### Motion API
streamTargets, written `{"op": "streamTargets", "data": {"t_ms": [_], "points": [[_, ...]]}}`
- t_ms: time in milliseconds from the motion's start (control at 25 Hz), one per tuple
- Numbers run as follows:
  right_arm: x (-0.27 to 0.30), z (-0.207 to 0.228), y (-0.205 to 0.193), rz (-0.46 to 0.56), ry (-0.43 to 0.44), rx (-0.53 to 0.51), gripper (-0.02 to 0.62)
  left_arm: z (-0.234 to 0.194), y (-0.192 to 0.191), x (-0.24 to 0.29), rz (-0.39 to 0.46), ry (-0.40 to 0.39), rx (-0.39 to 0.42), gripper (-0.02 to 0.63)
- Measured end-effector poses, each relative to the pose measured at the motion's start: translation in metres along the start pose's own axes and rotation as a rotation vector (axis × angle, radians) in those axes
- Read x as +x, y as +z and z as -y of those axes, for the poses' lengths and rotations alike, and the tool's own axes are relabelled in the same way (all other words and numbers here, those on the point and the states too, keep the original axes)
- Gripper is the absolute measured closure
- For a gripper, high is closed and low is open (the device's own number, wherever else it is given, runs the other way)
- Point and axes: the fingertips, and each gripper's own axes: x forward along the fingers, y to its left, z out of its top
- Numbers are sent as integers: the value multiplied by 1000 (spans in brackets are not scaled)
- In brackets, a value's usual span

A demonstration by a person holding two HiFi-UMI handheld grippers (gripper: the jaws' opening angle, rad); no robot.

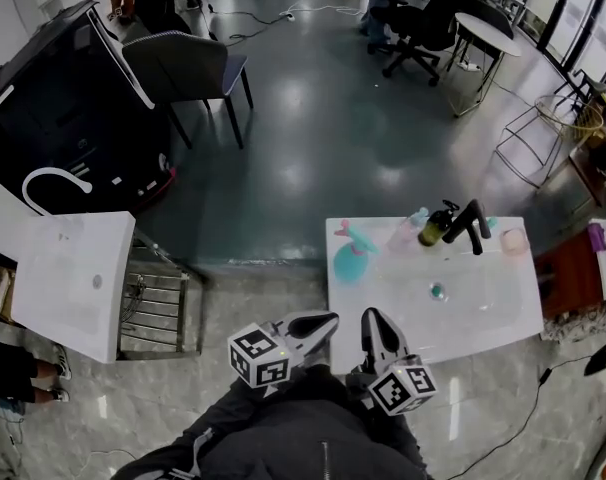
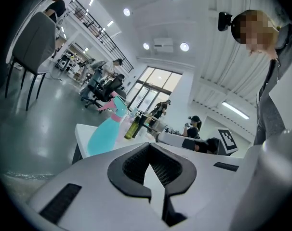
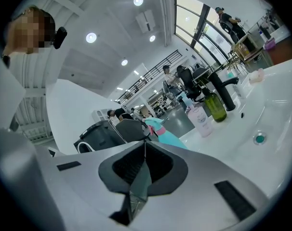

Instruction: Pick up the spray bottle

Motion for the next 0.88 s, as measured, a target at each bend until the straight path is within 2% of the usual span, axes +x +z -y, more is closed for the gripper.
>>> {"op": "streamTargets", "data": {"t_ms": [280, 520, 880], "points": [[20, 15, 11, 23, 20, 3, 584, -15, 8, 11, -12, 13, 12, 600], [18, 1, 27, 74, 68, -30, 583, -17, 10, 16, -46, 7, 46, 600], [-5, 17, 32, 137, -28, -37, 583, -34, 30, 20, -27, -31, 116, 600]]}}
